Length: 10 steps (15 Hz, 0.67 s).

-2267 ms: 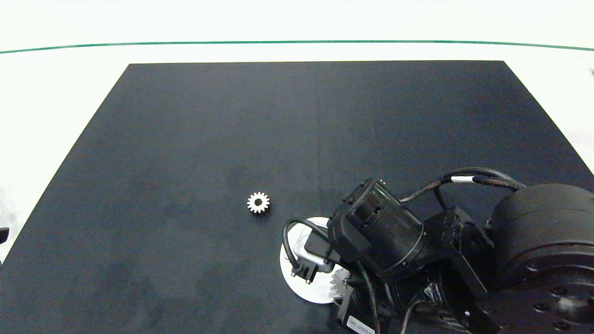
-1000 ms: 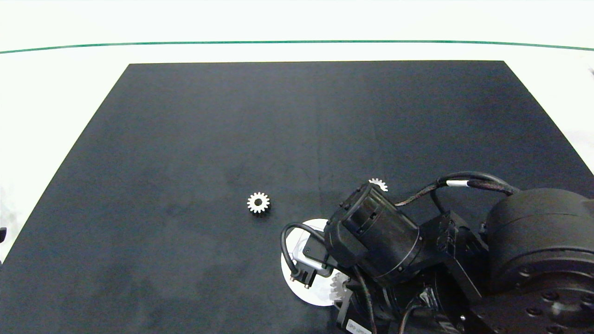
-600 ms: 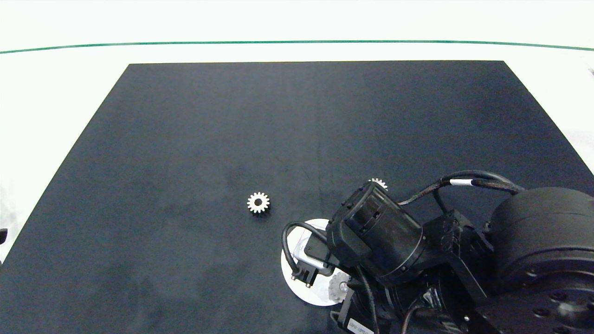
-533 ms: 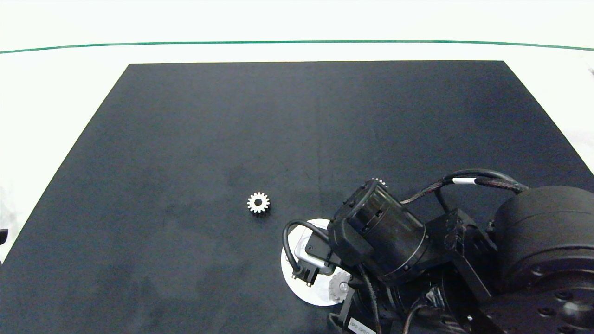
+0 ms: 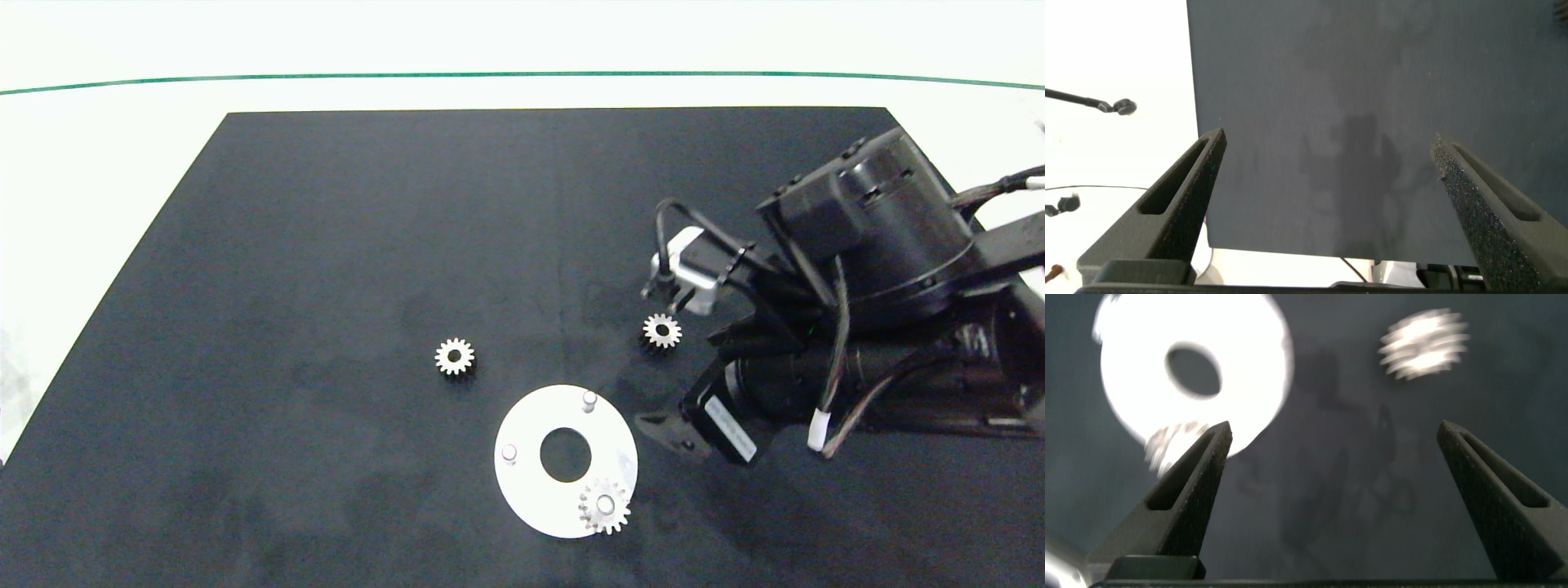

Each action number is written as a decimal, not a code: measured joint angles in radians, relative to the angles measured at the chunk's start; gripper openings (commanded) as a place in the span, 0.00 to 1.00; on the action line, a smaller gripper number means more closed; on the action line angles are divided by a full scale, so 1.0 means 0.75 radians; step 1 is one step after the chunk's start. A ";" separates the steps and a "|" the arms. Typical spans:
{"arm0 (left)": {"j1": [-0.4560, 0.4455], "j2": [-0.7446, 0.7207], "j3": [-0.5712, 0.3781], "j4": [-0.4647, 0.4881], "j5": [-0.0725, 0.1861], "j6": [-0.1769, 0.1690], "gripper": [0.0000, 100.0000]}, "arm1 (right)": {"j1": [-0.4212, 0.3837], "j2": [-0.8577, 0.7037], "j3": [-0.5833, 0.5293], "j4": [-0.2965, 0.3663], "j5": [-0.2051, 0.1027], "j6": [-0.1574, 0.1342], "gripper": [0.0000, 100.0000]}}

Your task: Install three planetary gears onto the carrier pins

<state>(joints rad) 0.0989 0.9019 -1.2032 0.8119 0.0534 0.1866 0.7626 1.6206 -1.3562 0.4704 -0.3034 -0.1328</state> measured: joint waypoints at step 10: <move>-0.001 -0.005 0.002 -0.001 -0.002 0.006 1.00 | -0.224 0.182 -0.243 0.127 0.004 0.032 1.00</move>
<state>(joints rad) 0.0981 0.8981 -1.2017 0.8111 0.0519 0.1909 0.5945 1.7568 -1.5383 0.5655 -0.3006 -0.1085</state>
